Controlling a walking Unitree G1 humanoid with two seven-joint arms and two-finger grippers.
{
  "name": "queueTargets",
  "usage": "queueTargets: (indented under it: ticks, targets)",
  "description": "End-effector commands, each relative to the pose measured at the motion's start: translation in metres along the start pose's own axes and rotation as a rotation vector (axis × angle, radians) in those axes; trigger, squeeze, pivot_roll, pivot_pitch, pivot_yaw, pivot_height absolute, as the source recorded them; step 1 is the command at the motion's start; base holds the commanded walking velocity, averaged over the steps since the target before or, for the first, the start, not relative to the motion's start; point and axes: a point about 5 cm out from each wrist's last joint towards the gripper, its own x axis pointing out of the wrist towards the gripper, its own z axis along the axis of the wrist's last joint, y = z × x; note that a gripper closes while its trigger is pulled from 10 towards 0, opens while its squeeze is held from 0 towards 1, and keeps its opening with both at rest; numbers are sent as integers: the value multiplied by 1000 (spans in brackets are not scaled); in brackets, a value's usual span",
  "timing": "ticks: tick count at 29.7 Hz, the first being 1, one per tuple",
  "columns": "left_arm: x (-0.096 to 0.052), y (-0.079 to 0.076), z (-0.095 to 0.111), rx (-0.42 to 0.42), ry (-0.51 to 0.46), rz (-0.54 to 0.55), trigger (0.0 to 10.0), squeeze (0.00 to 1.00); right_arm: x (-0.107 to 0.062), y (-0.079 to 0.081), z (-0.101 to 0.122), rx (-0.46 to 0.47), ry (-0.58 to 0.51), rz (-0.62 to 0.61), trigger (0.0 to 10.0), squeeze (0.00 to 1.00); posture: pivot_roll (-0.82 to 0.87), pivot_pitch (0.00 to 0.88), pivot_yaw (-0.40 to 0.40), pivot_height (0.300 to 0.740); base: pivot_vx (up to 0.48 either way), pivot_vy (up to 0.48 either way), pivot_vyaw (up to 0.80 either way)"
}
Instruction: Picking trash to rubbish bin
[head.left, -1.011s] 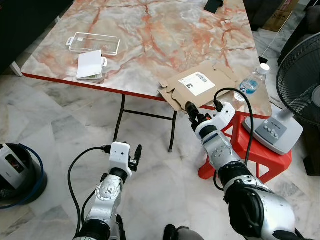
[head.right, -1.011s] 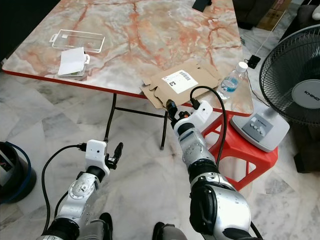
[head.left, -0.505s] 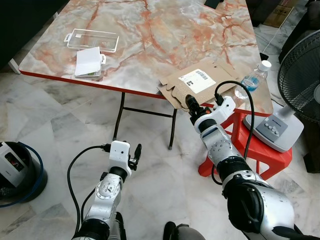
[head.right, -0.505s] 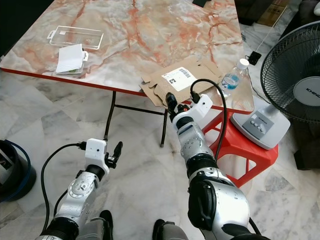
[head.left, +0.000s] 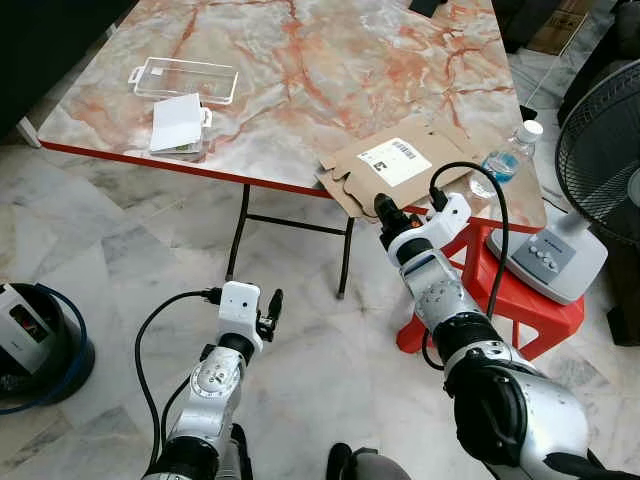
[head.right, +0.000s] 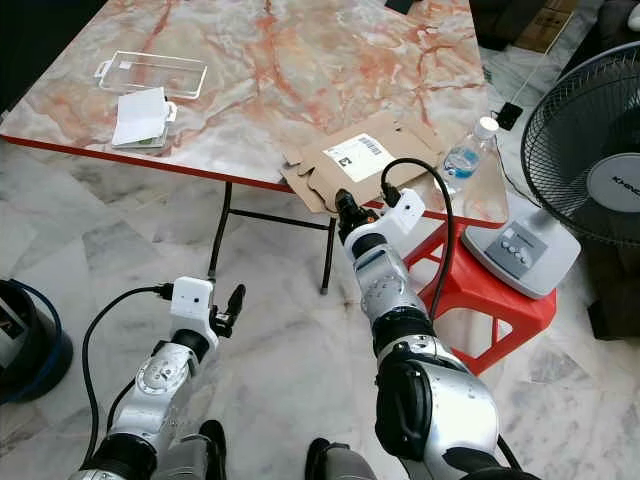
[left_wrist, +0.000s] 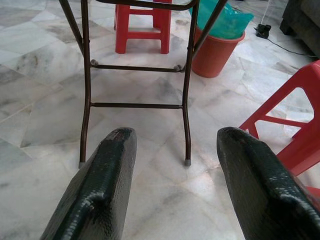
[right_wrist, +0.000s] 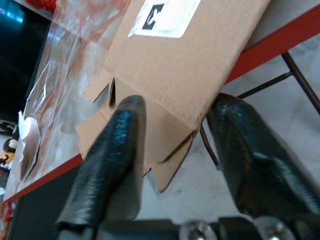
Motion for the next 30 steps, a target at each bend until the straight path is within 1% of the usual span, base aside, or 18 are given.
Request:
queueTargets:
  ticks: [1,5,12,18,19,24,26,30]
  targets:
    - [-1,-5,-4,-4,24,-15,10000,0,0,-1,-4,24,16,-5,0,0,36,246,-136,740,0,0,0]
    - [0,-7,-4,-6,26,-20,10000,0,-1,0,-8,26,34,7,0,0,39,244,-141,740,0,0,0]
    - [3,-13,-3,-10,27,-35,10000,0,-4,-6,-16,47,55,-2,0,0,42,234,-140,740,0,0,0]
    - [7,-14,-1,-12,27,-41,10000,0,-6,-8,-21,56,73,11,0,0,45,218,-137,740,0,0,0]
    - [8,-13,0,-11,26,-42,10000,0,-6,-6,-22,57,81,36,0,0,45,213,-136,740,0,0,0]
    - [11,-12,1,-9,29,-41,10000,0,-6,-2,-26,49,100,80,0,0,46,193,-131,740,0,0,0]
    - [15,-11,3,-7,31,-38,10000,0,-6,3,-31,38,122,127,0,0,50,175,-126,740,0,0,0]
    - [18,-10,5,-7,27,-35,10000,0,-7,6,-37,-4,153,180,0,0,53,161,-122,740,0,0,0]
